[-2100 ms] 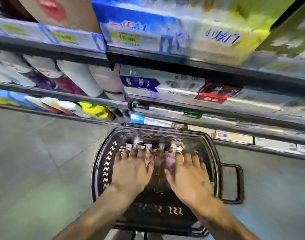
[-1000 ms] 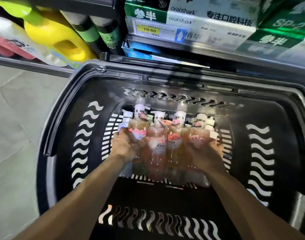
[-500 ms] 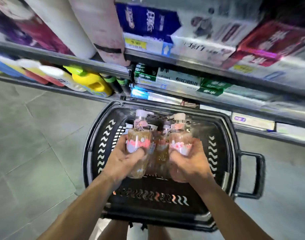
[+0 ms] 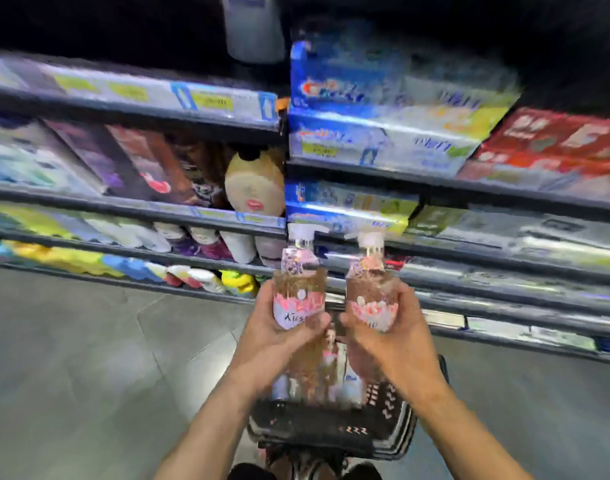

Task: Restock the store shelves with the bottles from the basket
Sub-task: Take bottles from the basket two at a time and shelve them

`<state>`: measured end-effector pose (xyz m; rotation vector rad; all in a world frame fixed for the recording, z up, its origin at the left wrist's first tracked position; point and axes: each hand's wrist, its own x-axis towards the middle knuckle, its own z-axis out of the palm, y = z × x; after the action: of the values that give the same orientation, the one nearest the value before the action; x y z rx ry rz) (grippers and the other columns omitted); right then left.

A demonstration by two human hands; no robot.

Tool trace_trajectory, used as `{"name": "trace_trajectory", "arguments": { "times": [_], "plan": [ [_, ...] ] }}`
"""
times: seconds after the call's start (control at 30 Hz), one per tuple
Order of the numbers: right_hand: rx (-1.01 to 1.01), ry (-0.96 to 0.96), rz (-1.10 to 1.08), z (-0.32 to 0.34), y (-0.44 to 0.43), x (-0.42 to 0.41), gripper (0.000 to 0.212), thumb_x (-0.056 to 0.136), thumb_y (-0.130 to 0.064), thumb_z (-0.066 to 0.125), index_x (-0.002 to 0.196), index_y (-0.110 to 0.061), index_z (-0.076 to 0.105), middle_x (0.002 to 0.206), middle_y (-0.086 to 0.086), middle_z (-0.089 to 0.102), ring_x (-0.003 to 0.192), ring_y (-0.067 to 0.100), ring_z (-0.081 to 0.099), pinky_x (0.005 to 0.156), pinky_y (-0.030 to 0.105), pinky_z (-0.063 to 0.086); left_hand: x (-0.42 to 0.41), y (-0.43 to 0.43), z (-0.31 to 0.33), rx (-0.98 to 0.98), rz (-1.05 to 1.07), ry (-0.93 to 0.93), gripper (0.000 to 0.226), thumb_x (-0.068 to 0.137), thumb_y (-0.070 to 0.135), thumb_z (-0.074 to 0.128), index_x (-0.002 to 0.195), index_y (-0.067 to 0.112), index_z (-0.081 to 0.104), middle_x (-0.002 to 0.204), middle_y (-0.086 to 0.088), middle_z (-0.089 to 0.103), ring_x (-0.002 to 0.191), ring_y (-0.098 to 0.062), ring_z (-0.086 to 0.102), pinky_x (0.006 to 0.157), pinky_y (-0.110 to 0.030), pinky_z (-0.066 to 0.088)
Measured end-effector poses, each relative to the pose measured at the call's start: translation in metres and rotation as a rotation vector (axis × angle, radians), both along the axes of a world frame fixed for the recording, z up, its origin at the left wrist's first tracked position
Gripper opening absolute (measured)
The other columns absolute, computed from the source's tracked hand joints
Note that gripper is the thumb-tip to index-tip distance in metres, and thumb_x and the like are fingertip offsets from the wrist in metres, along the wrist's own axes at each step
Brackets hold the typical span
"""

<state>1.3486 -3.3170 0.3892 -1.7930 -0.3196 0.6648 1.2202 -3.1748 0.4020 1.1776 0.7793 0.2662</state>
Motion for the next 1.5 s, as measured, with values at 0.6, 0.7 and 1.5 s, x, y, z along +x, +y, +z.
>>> {"name": "trace_trajectory", "arguments": {
  "times": [0.6, 0.7, 1.5],
  "plan": [
    [0.464, -0.486, 0.176, 0.341, 0.042, 0.001, 0.055, 0.075, -0.014, 0.09, 0.115, -0.023, 0.053, 0.094, -0.017, 0.071, 0.081, 0.0, 0.067, 0.075, 0.016, 0.052, -0.014, 0.037, 0.336, 0.61, 0.162, -0.453, 0.062, 0.064, 0.028, 0.084, 0.116, 0.019, 0.052, 0.083, 0.015, 0.068, 0.073, -0.002, 0.062, 0.066, -0.019, 0.049],
    [0.532, -0.488, 0.234, 0.367, 0.052, -0.003, 0.065, 0.07, -0.025, 0.093, 0.121, -0.025, 0.052, 0.102, -0.006, 0.072, 0.088, 0.007, 0.069, 0.08, 0.026, 0.055, -0.024, 0.034, 0.362, 0.663, 0.225, -0.473, 0.067, 0.057, 0.039, 0.082, 0.114, 0.019, 0.052, 0.083, 0.016, 0.068, 0.073, -0.002, 0.061, 0.065, -0.018, 0.05],
    [0.63, -0.567, 0.367, 0.417, 0.265, -0.163, 0.054, 0.072, -0.018, 0.091, 0.111, -0.033, 0.055, 0.099, -0.015, 0.07, 0.088, 0.006, 0.069, 0.077, 0.015, 0.051, -0.226, 0.233, 0.41, 0.87, 0.465, -0.335, 0.053, 0.063, 0.053, 0.083, 0.108, 0.042, 0.059, 0.104, -0.002, 0.068, 0.117, -0.029, 0.059, 0.098, -0.053, 0.051]
  ]
}}
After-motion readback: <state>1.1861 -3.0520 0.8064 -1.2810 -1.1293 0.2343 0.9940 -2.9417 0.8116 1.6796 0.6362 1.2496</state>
